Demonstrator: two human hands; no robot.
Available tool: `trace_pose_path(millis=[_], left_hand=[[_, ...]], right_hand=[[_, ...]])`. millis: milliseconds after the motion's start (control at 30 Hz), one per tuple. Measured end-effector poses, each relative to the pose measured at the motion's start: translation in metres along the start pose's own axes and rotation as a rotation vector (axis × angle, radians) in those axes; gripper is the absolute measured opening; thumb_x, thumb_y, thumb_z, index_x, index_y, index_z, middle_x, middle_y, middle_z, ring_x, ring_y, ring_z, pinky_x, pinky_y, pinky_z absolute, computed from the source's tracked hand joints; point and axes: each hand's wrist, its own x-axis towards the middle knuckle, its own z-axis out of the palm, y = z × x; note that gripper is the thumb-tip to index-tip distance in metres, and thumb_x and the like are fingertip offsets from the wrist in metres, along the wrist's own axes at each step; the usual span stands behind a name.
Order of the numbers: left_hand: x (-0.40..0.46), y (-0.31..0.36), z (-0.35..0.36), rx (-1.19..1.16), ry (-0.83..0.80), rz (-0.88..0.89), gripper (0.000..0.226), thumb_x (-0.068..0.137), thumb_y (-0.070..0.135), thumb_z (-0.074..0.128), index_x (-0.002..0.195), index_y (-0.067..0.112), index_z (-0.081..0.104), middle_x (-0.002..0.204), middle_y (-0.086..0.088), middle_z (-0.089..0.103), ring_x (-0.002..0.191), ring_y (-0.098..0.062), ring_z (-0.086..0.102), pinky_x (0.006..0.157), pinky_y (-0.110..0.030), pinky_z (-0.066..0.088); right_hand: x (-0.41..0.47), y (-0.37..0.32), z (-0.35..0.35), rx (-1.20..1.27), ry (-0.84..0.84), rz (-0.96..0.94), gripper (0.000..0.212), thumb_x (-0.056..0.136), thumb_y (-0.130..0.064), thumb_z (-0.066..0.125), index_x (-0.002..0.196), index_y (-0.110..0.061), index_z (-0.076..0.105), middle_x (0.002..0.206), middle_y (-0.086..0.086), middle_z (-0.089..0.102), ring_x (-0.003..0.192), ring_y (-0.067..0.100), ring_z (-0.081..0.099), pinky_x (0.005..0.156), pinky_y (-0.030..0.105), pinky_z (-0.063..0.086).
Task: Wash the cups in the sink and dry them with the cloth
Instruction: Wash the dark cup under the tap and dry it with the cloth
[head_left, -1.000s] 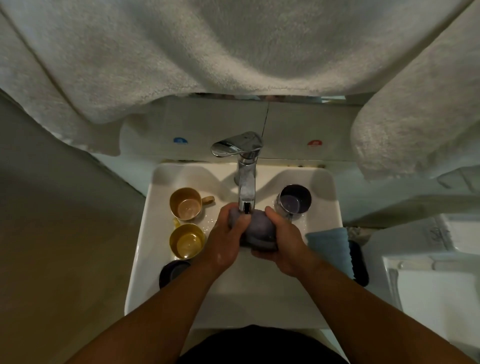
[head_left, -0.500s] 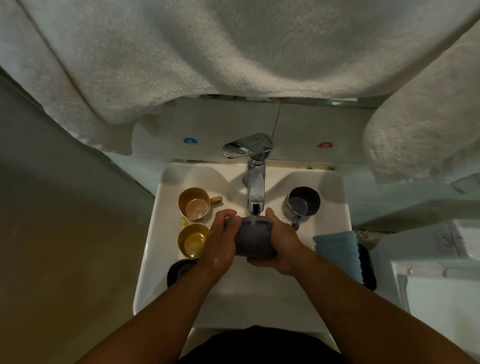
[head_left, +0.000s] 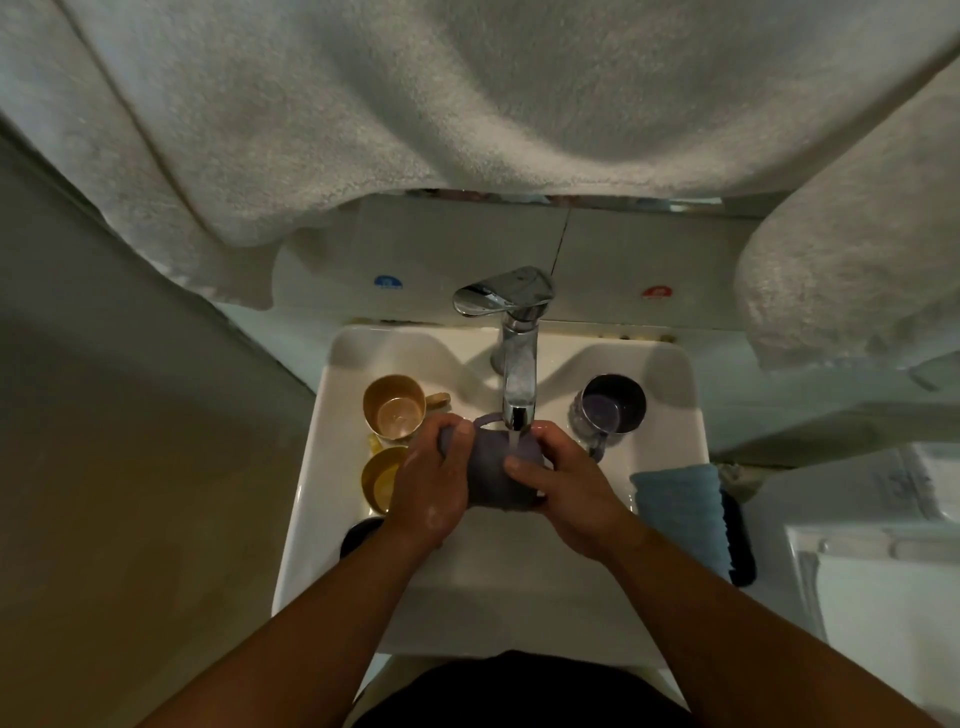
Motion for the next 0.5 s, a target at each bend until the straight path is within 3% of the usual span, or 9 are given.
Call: trace_pose_path(millis=[100, 200, 267, 333, 400, 433, 500], left_hand=[[-0.004, 0.003, -0.004, -0.126, -0.045, -0.025, 0.026, 0.103, 0.036, 0.051, 0.127, 0.031, 0.043, 0.125, 0.001, 0.053, 0.101, -0.008, 0.057, 0.068, -0.013, 0.047], [-0.006, 0.004, -0.006, -0.22, -0.066, -0.056, 0.037, 0.1, 0.033, 0.057, 0.132, 0.03, 0.04, 0.128, -0.003, 0.053, 0.107, -0.016, 0.058, 0.069, -0.014, 0.049], [-0.007, 0.004, -0.003, -0.241, -0.06, -0.042, 0.037, 0.1, 0.032, 0.058, 0.131, 0.03, 0.039, 0.128, -0.002, 0.052, 0.104, -0.011, 0.057, 0.065, -0.012, 0.05], [-0.011, 0.003, 0.001, -0.213, -0.073, 0.001, 0.039, 0.098, 0.03, 0.062, 0.13, 0.029, 0.04, 0.124, 0.005, 0.05, 0.104, -0.006, 0.056, 0.068, -0.011, 0.052], [-0.015, -0.002, 0.005, -0.155, -0.124, 0.033, 0.042, 0.096, 0.027, 0.066, 0.131, 0.031, 0.042, 0.126, 0.006, 0.044, 0.111, -0.011, 0.055, 0.077, -0.013, 0.053], [-0.016, -0.005, 0.007, -0.126, -0.166, 0.036, 0.045, 0.096, 0.026, 0.067, 0.133, 0.034, 0.042, 0.131, 0.003, 0.041, 0.115, -0.013, 0.052, 0.081, -0.014, 0.053], [-0.017, -0.008, 0.007, -0.034, -0.234, 0.075, 0.046, 0.097, 0.027, 0.065, 0.134, 0.039, 0.041, 0.142, 0.0, 0.034, 0.123, -0.015, 0.047, 0.082, -0.008, 0.049]], right_hand=[[0.003, 0.0, 0.002, -0.024, 0.042, -0.063, 0.031, 0.087, -0.002, 0.071, 0.115, -0.009, 0.058, 0.115, 0.011, 0.066, 0.103, 0.029, 0.068, 0.077, 0.041, 0.062], [0.0, 0.002, 0.009, -0.245, 0.079, -0.189, 0.029, 0.09, -0.012, 0.072, 0.114, -0.019, 0.058, 0.11, 0.002, 0.068, 0.098, 0.016, 0.07, 0.077, 0.032, 0.061], [-0.002, 0.01, 0.015, -0.308, 0.149, -0.219, 0.032, 0.094, -0.023, 0.068, 0.124, -0.021, 0.055, 0.115, -0.002, 0.066, 0.102, 0.012, 0.068, 0.08, 0.029, 0.061], [-0.004, 0.017, 0.02, -0.303, 0.209, -0.223, 0.036, 0.097, -0.037, 0.062, 0.129, -0.027, 0.051, 0.12, -0.005, 0.065, 0.106, 0.011, 0.066, 0.086, 0.032, 0.06], [-0.003, 0.015, 0.021, -0.221, 0.234, -0.144, 0.023, 0.099, -0.045, 0.053, 0.12, -0.037, 0.051, 0.119, -0.004, 0.062, 0.106, 0.016, 0.065, 0.086, 0.043, 0.061], [-0.003, 0.011, 0.02, -0.139, 0.232, -0.073, 0.012, 0.102, -0.042, 0.049, 0.114, -0.039, 0.053, 0.119, -0.001, 0.059, 0.105, 0.022, 0.063, 0.081, 0.048, 0.062], [0.0, 0.004, 0.015, -0.055, 0.239, -0.004, 0.013, 0.106, -0.032, 0.045, 0.105, -0.04, 0.056, 0.117, 0.0, 0.054, 0.104, 0.028, 0.061, 0.073, 0.053, 0.063]])
